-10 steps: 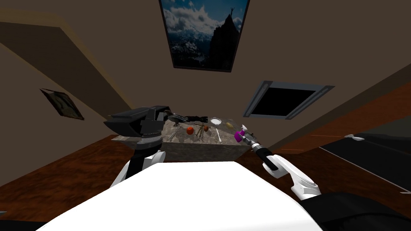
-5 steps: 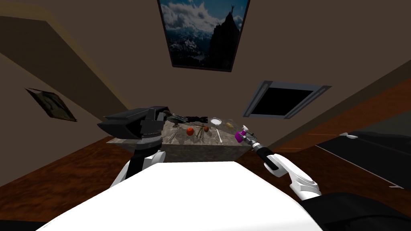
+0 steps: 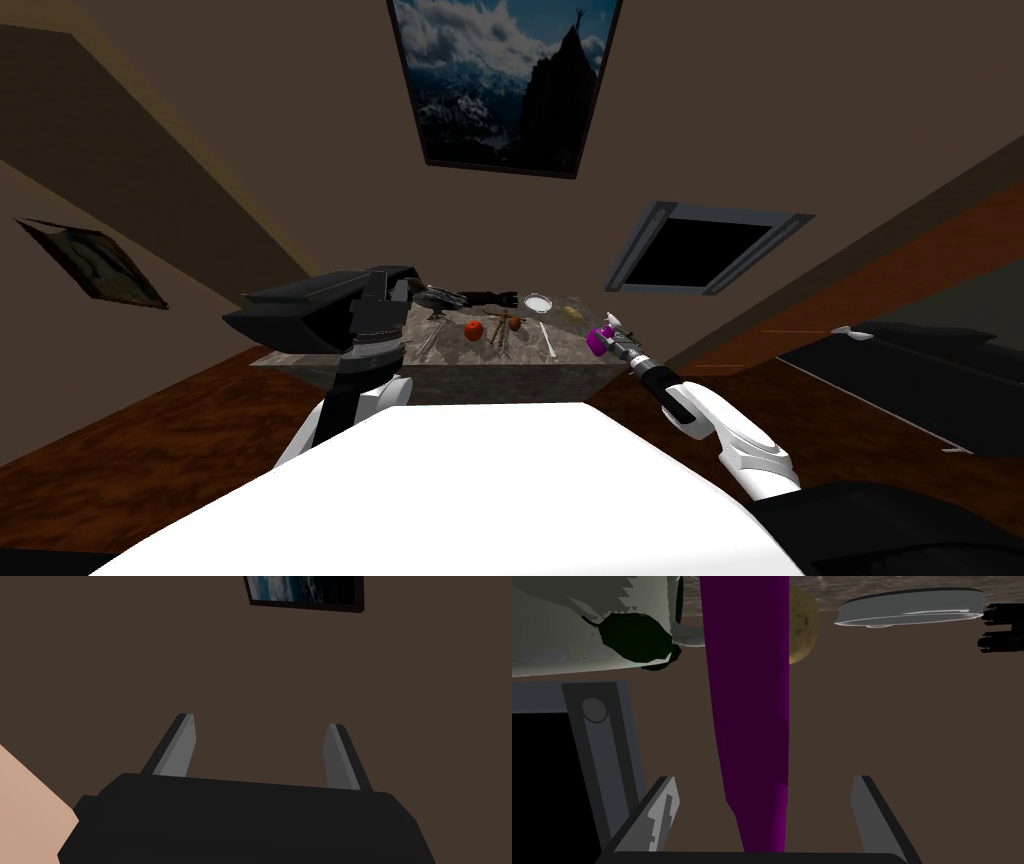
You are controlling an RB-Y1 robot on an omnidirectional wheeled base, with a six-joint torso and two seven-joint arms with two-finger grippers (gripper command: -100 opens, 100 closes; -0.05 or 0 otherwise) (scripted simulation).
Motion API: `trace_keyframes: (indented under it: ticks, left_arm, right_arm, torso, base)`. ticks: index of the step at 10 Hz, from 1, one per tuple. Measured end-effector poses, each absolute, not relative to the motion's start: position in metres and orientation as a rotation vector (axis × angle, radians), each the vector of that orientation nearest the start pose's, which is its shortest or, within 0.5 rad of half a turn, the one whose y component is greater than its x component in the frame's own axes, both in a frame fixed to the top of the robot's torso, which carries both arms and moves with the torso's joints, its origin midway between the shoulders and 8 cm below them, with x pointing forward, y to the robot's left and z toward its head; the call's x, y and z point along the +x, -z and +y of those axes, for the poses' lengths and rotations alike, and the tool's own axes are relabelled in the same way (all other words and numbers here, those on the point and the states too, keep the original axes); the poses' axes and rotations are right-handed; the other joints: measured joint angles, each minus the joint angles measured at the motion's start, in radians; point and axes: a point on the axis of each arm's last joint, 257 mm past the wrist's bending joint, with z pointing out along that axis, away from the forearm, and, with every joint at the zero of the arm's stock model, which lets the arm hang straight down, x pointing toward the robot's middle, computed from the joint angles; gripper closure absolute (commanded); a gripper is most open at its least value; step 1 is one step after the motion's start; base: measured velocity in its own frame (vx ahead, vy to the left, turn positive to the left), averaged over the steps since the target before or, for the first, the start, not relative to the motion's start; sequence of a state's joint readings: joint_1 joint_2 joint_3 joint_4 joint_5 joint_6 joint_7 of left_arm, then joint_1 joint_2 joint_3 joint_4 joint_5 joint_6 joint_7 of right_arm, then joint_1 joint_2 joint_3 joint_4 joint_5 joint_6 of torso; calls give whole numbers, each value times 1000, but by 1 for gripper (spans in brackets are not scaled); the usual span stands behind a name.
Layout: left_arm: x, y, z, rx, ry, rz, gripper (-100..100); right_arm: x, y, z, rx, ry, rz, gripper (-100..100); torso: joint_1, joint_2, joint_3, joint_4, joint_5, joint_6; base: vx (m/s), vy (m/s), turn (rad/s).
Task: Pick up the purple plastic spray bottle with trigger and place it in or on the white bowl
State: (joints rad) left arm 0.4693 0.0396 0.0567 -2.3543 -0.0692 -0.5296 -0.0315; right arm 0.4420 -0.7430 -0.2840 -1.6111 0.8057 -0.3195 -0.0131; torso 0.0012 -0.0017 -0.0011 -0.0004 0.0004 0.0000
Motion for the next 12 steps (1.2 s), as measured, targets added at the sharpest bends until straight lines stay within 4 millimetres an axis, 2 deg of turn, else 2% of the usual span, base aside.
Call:
trace_keyframes:
  ticks: [5,6,10,11,12]
  left_arm:
    - [323,-72,274,-461,1212,596,0]
    - [323,-72,274,-461,1212,596,0]
    - [323,-72,274,-461,1212,596,0]
    - [323,-72,274,-461,1212,596,0]
    - [323,-72,274,-461,1212,596,0]
  right_arm:
    - [399,230,-521,5,-16,1789,-100]
    - [399,230,-521,5,-18,1790,100]
    - [400,230,-520,3,-19,1790,100]
    - [400,230,-520,4,-19,1790,0]
    - [400,230,-520,4,-19,1790,100]
  torso:
    - [-1,2,1,1,0,0]
    - [-2,2,1,0,0,0]
    - [-3,2,1,0,-1,0]
    - [-3,2,1,0,-1,0]
    - [-3,2,1,0,-1,0]
  base:
    - [-4,13,-31]
    - [0,0,0]
    - [0,0,0]
    - [0,0,0]
    - [16,-7,41]
